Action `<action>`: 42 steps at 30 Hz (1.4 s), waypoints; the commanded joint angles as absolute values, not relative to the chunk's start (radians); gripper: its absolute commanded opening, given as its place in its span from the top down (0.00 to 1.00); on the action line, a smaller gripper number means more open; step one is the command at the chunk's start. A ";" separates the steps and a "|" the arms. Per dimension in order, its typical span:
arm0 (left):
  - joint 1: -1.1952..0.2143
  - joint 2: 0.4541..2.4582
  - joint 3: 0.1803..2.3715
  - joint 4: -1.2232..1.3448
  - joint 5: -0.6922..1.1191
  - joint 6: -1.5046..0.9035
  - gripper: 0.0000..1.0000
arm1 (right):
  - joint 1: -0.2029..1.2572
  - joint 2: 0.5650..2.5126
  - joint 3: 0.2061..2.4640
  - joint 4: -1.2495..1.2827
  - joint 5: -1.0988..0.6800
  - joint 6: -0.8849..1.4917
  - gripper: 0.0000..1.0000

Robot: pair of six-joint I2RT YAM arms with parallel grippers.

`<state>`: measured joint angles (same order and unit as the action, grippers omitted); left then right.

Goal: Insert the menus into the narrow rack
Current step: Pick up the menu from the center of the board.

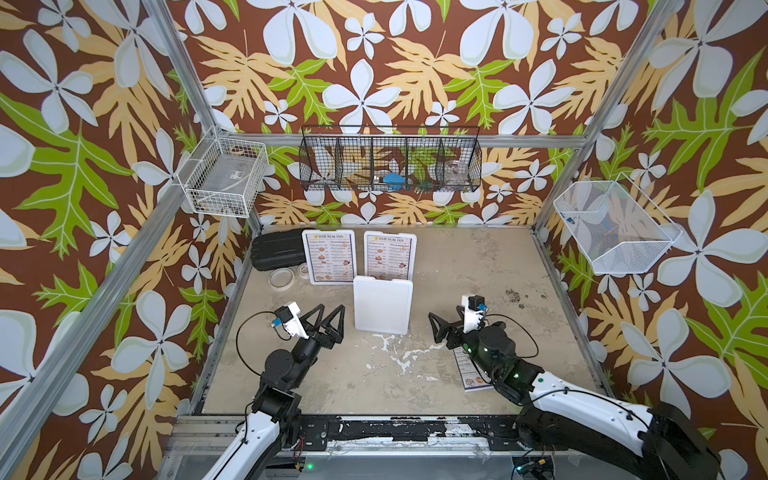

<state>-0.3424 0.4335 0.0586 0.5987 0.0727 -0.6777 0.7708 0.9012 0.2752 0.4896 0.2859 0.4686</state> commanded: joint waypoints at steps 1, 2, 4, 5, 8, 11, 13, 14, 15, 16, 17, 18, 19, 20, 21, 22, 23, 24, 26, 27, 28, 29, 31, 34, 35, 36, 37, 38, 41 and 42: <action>-0.342 0.428 0.094 0.471 0.129 -0.698 0.00 | 0.763 0.825 0.288 0.316 0.433 0.491 0.00; -0.342 0.432 0.097 0.458 0.147 -0.708 0.00 | 0.752 0.811 0.295 0.273 0.451 0.497 0.00; -0.358 0.453 0.099 0.457 0.181 -0.735 0.00 | 0.688 0.790 0.288 0.245 0.405 0.513 0.00; -0.374 0.472 0.108 0.450 0.186 -0.741 0.00 | 0.648 0.784 0.277 0.254 0.358 0.524 0.00; -0.479 0.578 0.165 0.415 0.164 -0.742 0.01 | 0.506 0.793 0.256 0.269 0.229 0.554 0.00; -0.648 0.735 0.231 0.394 0.036 -0.742 0.04 | 0.399 0.815 0.255 0.256 0.181 0.580 0.00; -0.767 0.834 0.272 0.389 -0.077 -0.757 0.06 | 0.347 0.824 0.244 0.258 0.168 0.598 0.00; -0.815 0.882 0.291 0.389 -0.116 -0.773 0.07 | 0.320 0.831 0.242 0.255 0.167 0.604 0.00; -0.855 0.925 0.305 0.392 -0.141 -0.795 0.07 | 0.294 0.837 0.239 0.246 0.166 0.616 0.00; -0.881 0.960 0.316 0.400 -0.150 -0.814 0.07 | 0.268 0.844 0.237 0.248 0.159 0.625 0.00; -0.907 0.997 0.328 0.409 -0.151 -0.825 0.07 | 0.235 0.855 0.230 0.253 0.145 0.636 0.00; -0.931 1.030 0.341 0.418 -0.153 -0.836 0.08 | 0.197 0.868 0.225 0.255 0.114 0.655 0.00; -0.949 1.051 0.349 0.422 -0.157 -0.848 0.08 | 0.162 0.880 0.223 0.257 0.079 0.667 0.00; -0.971 1.073 0.352 0.437 -0.166 -0.856 0.08 | 0.125 0.890 0.219 0.261 0.047 0.678 0.00; -0.991 1.086 0.355 0.453 -0.179 -0.863 0.08 | 0.095 0.899 0.217 0.260 0.031 0.693 0.00; -1.007 1.099 0.361 0.460 -0.193 -0.868 0.08 | 0.074 0.908 0.219 0.250 0.027 0.705 0.00; -1.022 1.115 0.369 0.463 -0.200 -0.871 0.08 | 0.059 0.918 0.223 0.234 0.031 0.718 0.00; -1.031 1.129 0.380 0.463 -0.200 -0.874 0.08 | 0.050 0.931 0.231 0.218 0.039 0.729 0.00; -1.041 1.158 0.398 0.472 -0.181 -0.884 0.08 | 0.048 0.955 0.248 0.188 0.051 0.745 0.00; -1.043 1.176 0.408 0.476 -0.172 -0.892 0.08 | 0.049 0.969 0.256 0.183 0.040 0.748 0.00; -1.047 1.191 0.417 0.479 -0.169 -0.900 0.09 | 0.048 0.984 0.260 0.183 0.024 0.750 0.00; -1.053 1.207 0.426 0.480 -0.170 -0.910 0.09 | 0.048 1.001 0.261 0.183 0.003 0.758 0.00; -1.067 1.241 0.443 0.484 -0.178 -0.938 0.10 | 0.048 1.025 0.261 0.179 -0.026 0.775 0.00; -1.078 1.315 0.475 0.494 -0.176 -0.988 0.11 | 0.049 1.053 0.256 0.152 -0.034 0.809 0.00; -1.081 1.345 0.490 0.501 -0.167 -1.001 0.11 | 0.049 1.067 0.259 0.135 -0.031 0.822 0.00; -1.084 1.383 0.509 0.502 -0.159 -1.015 0.11 | 0.049 1.085 0.265 0.122 -0.034 0.827 0.00; -1.085 1.413 0.528 0.500 -0.147 -1.024 0.11 | 0.049 1.104 0.273 0.105 -0.040 0.821 0.01; -1.086 1.449 0.553 0.498 -0.136 -1.030 0.12 | 0.048 1.127 0.289 0.086 -0.044 0.805 0.04; -1.090 1.534 0.616 0.476 -0.131 -1.055 0.13 | 0.048 1.180 0.319 0.050 -0.046 0.785 0.05; -1.091 1.562 0.633 0.475 -0.132 -1.065 0.13 | 0.048 1.188 0.314 0.069 -0.063 0.784 0.06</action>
<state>-1.0885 1.5185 0.5968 0.4747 -0.1482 -1.0237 0.0479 1.1641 0.3157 0.1425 -0.0257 0.7807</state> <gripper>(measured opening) 0.869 0.946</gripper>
